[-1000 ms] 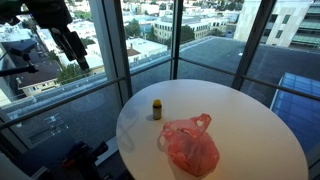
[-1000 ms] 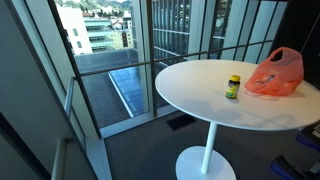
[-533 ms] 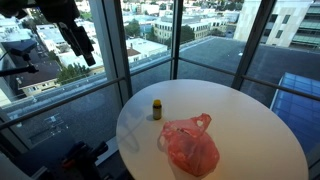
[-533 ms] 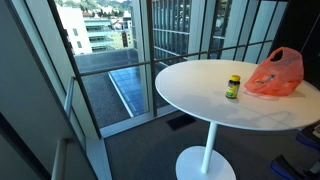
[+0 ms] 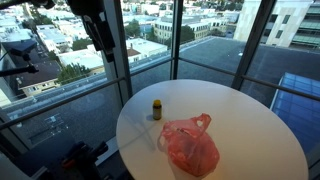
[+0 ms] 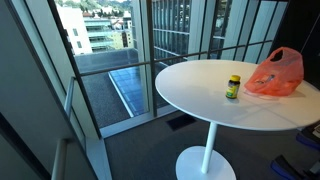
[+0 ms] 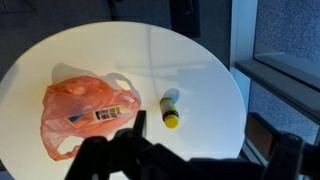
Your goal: Move the blue and white item to the table
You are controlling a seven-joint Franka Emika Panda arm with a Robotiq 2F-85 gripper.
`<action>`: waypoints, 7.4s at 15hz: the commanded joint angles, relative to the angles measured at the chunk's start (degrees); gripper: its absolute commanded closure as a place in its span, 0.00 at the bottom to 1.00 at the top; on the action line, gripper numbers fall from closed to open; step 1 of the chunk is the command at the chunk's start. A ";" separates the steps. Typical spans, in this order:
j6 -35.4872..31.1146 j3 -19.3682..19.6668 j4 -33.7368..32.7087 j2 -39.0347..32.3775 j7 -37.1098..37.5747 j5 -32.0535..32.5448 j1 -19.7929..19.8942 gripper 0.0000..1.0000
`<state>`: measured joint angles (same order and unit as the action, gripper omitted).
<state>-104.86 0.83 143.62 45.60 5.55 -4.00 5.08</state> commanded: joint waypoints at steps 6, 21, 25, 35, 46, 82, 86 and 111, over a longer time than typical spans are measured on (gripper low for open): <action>-6.93 3.94 -2.75 -10.86 0.20 3.95 4.49 0.00; -11.17 6.96 -1.22 -15.87 -0.09 3.88 6.33 0.00; -12.91 7.44 -3.34 -20.06 -0.04 3.29 6.22 0.00; -20.44 9.22 -9.53 -36.03 -4.11 2.06 5.68 0.00; -25.40 11.48 -17.28 -51.30 -10.72 -0.62 7.34 0.00; -28.02 15.24 -9.68 -54.72 -9.05 -1.43 12.22 0.00; -28.91 15.37 -10.66 -55.46 -8.51 -0.94 11.89 0.00; -27.24 10.12 -22.25 -66.43 -9.81 -2.79 11.12 0.00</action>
<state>-133.65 11.33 123.09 -19.87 -4.07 -6.11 16.18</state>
